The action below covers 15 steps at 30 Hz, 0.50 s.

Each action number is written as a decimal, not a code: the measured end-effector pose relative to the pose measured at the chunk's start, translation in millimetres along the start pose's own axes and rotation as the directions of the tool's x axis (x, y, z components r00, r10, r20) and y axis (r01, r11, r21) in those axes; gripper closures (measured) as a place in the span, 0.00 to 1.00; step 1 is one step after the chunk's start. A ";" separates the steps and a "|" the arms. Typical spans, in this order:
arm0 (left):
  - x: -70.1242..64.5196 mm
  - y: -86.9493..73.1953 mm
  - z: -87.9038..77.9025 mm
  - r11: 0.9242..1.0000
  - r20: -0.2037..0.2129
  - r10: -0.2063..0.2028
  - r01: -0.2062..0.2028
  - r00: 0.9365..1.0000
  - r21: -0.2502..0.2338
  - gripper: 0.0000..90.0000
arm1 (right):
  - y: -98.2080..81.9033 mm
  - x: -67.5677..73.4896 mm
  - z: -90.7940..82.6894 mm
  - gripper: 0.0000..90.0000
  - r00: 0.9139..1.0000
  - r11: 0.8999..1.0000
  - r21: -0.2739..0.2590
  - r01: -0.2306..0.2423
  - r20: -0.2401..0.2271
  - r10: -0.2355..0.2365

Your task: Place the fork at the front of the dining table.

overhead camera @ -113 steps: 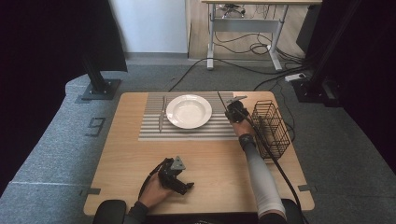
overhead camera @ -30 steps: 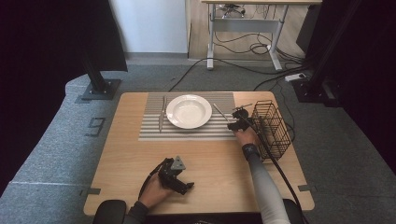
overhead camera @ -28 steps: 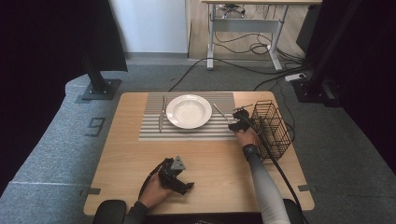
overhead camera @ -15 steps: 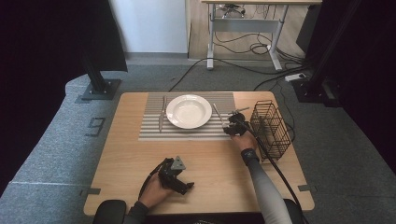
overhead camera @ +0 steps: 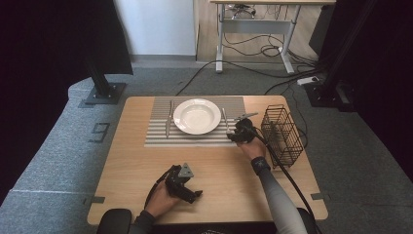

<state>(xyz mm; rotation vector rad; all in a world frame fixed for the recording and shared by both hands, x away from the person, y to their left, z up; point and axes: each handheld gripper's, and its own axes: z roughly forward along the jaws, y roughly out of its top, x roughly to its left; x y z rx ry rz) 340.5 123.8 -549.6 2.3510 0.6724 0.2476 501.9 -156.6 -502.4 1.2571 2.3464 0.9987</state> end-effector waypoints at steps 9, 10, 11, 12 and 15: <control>0.0 0.0 -0.1 1.000 0.000 -0.001 0.001 1.000 0.001 0.00 | -5.5 -1.0 3.5 0.78 1.000 0.999 0.033 0.027 -0.013 -0.026; 0.0 0.0 0.0 1.000 0.000 0.000 0.000 1.000 0.001 0.00 | -6.1 0.1 5.3 0.79 1.000 0.999 0.030 0.027 -0.013 -0.027; 0.0 0.0 0.0 1.000 0.000 0.000 0.000 1.000 0.000 0.00 | -6.5 1.0 7.1 0.80 0.999 0.999 0.028 0.032 -0.017 -0.032; 0.0 0.0 0.0 1.000 0.000 0.000 0.000 1.000 0.000 0.00 | -7.1 2.4 9.4 0.81 0.999 0.999 0.029 0.033 -0.022 -0.032; 0.0 0.0 0.0 1.000 0.000 0.000 0.000 1.000 0.000 0.00 | -8.0 6.0 14.4 0.83 0.999 0.999 0.015 0.037 -0.033 -0.036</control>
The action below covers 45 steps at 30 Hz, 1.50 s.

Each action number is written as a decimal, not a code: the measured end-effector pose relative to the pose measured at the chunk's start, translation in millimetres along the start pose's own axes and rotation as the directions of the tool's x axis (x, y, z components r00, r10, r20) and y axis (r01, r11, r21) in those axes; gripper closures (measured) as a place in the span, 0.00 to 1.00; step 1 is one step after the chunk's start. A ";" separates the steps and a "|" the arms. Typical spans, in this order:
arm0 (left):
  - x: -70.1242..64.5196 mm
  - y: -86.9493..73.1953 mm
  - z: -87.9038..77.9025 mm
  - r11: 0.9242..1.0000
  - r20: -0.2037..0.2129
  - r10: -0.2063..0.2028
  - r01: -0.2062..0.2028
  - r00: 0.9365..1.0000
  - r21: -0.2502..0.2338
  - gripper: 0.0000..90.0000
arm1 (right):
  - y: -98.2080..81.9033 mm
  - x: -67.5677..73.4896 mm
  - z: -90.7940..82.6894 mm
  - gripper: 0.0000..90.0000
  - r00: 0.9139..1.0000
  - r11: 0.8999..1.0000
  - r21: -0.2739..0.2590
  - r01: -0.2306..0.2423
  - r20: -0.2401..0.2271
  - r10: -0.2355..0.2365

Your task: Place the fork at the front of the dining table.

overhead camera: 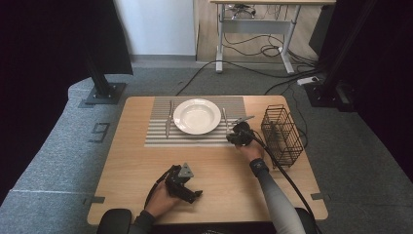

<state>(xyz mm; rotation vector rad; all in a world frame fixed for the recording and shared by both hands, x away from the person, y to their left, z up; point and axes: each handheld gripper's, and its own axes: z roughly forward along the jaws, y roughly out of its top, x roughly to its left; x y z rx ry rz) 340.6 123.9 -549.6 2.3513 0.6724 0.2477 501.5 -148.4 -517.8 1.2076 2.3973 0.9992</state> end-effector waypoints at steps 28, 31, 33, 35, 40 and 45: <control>0.1 0.0 0.0 1.000 -0.001 0.001 -0.001 1.000 0.001 0.00 | 18.1 -9.7 18.4 0.69 1.000 0.999 -0.027 -0.024 -0.010 0.024; 0.1 0.0 0.0 1.000 -0.001 0.002 -0.002 1.000 0.001 0.00 | 18.1 -7.5 17.0 0.61 1.000 1.000 -0.029 0.001 0.016 0.000; 0.1 0.0 0.0 1.000 -0.001 0.002 -0.002 1.000 0.000 0.00 | 18.5 -5.0 14.6 0.51 0.999 0.999 -0.032 0.024 0.044 -0.023; 0.1 0.0 -0.1 1.000 -0.001 0.002 -0.002 1.000 0.000 0.00 | 19.1 -3.6 11.9 0.43 0.998 0.998 -0.041 0.040 0.052 -0.038; 0.0 0.0 -0.2 1.000 -0.001 0.000 0.000 1.000 0.001 0.00 | 18.9 3.0 0.2 0.26 0.996 0.995 -0.077 0.068 0.063 -0.063; -0.1 0.0 -0.1 1.000 -0.001 0.000 0.000 1.000 0.000 0.00 | 17.3 7.6 -10.7 0.18 0.996 0.993 -0.096 0.071 0.067 -0.065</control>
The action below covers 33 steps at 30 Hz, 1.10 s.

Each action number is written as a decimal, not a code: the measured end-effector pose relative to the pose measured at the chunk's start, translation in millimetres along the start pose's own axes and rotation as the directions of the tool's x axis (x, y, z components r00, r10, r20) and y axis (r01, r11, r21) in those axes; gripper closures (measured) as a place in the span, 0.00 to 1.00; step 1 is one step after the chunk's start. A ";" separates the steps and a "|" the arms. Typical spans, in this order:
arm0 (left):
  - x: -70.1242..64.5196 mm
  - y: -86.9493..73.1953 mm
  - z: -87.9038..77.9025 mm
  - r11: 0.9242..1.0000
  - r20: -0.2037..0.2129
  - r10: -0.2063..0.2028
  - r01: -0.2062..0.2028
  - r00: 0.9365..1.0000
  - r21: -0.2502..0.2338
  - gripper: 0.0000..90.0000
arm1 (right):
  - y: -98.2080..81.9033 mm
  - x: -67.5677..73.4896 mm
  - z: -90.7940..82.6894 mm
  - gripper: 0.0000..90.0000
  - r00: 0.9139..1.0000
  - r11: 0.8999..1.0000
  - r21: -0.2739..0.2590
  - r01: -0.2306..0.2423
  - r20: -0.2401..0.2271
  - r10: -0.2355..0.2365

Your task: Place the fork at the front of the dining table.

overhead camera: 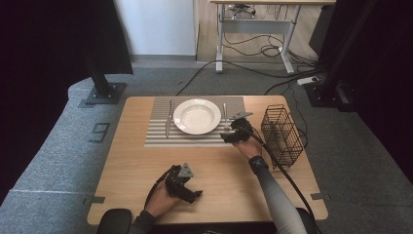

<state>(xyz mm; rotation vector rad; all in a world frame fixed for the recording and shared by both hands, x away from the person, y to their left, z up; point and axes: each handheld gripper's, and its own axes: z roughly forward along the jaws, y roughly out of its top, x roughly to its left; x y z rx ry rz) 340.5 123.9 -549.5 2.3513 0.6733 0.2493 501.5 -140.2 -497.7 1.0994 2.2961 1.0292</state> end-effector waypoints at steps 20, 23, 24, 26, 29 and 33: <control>0.0 -0.1 0.0 1.000 0.000 -0.001 0.001 1.000 -0.001 0.00 | -70.8 39.5 -76.2 0.13 0.999 0.999 -0.004 0.049 -0.012 -0.049; 0.1 -0.1 0.0 1.000 0.001 -0.001 0.001 1.000 -0.001 0.00 | -84.7 41.0 -78.6 0.13 0.999 0.999 -0.002 0.044 -0.015 -0.044; 0.1 -0.1 0.0 1.000 0.001 0.000 0.000 1.000 -0.001 0.00 | -92.0 41.7 -79.2 0.12 0.999 0.999 0.003 0.038 -0.017 -0.038; -0.1 -0.2 0.0 1.000 0.000 -0.002 0.002 1.000 -0.001 0.00 | -106.7 42.4 -79.2 0.09 0.999 0.999 0.020 0.039 -0.023 -0.038; -0.3 -0.2 -0.1 1.000 -0.002 -0.004 0.004 1.000 -0.002 0.00 | -123.0 42.9 -78.8 0.04 0.999 0.998 0.043 0.036 -0.026 -0.035; -0.5 -0.3 -0.1 1.000 -0.003 -0.006 0.006 1.000 -0.002 0.00 | -137.5 41.5 -77.1 0.00 0.999 0.997 0.062 0.047 -0.017 -0.046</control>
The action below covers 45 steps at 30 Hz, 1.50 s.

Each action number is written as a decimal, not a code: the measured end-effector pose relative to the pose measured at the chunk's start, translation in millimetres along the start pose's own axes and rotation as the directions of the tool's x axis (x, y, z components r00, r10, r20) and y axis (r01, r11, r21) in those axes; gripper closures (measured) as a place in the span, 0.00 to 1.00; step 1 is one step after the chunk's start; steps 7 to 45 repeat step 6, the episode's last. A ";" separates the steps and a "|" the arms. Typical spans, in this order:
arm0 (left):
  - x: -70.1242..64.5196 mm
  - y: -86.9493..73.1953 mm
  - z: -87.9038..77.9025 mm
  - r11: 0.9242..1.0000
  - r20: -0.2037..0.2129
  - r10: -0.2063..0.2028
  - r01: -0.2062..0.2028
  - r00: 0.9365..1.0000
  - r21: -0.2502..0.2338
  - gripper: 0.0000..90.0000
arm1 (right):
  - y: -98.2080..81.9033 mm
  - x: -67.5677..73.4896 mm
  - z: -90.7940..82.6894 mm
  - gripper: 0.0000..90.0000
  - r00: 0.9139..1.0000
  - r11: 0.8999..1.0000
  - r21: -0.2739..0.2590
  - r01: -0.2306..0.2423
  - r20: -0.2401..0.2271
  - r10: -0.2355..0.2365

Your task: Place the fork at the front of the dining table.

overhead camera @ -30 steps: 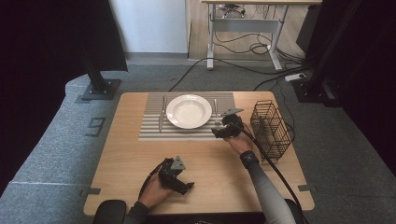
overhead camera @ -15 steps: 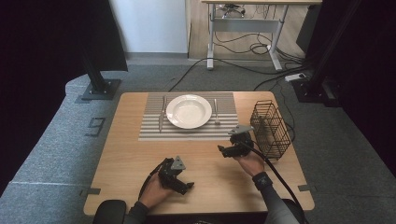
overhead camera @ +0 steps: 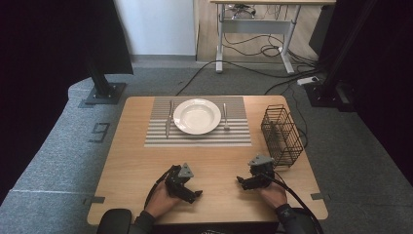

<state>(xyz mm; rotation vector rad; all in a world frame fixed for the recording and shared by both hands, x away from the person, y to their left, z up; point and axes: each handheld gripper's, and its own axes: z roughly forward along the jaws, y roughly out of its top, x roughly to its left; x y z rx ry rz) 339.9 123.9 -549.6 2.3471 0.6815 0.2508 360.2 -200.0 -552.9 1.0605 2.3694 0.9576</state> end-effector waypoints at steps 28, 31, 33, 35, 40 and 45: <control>0.0 0.1 0.1 1.000 0.000 0.000 0.000 1.000 0.000 0.00 | -4.0 -6.0 2.1 0.00 0.998 0.998 0.000 -0.062 -0.029 0.062; 0.0 0.1 0.1 1.000 0.000 0.000 0.000 1.000 0.000 0.00 | -4.0 -6.0 2.1 0.00 0.998 0.998 0.000 -0.062 -0.029 0.062; 0.0 0.1 0.1 1.000 0.000 0.000 0.000 1.000 0.000 0.00 | -4.0 -6.0 2.1 0.00 0.998 0.998 0.000 -0.062 -0.029 0.062; 0.0 0.1 0.1 1.000 0.000 0.000 0.000 1.000 0.000 0.00 | -4.0 -6.0 2.1 0.00 0.998 0.998 0.000 -0.062 -0.029 0.062; 0.0 0.1 0.1 1.000 0.000 0.000 0.000 1.000 0.000 0.00 | -4.0 -6.0 2.1 0.00 0.998 0.998 0.000 -0.062 -0.029 0.062; 0.0 0.1 0.1 1.000 0.000 0.000 0.000 1.000 0.000 0.00 | -4.0 -6.0 2.1 0.00 0.998 0.998 0.000 -0.062 -0.029 0.062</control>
